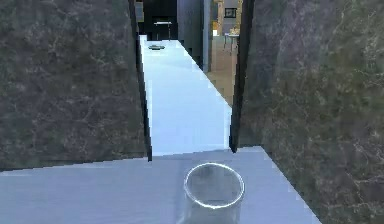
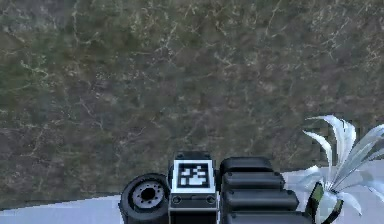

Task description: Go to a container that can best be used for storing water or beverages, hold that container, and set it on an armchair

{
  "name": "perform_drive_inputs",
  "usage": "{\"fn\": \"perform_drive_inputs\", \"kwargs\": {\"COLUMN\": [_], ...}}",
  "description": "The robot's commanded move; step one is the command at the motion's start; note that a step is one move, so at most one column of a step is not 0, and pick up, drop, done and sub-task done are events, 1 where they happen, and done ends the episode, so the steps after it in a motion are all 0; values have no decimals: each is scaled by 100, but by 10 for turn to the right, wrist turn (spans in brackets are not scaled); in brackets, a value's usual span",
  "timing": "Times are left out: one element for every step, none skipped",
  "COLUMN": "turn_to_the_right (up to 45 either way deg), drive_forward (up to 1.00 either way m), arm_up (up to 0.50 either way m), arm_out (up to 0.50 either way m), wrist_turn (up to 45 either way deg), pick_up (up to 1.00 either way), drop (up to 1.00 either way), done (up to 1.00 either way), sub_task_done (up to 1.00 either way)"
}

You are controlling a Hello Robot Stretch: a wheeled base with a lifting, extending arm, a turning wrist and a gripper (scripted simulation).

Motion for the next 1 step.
{"fn": "perform_drive_inputs", "kwargs": {"turn_to_the_right": [0], "drive_forward": [100], "arm_up": [0], "arm_out": [0], "wrist_turn": [0], "pick_up": [0], "drop": [0], "done": [0], "sub_task_done": [0]}}
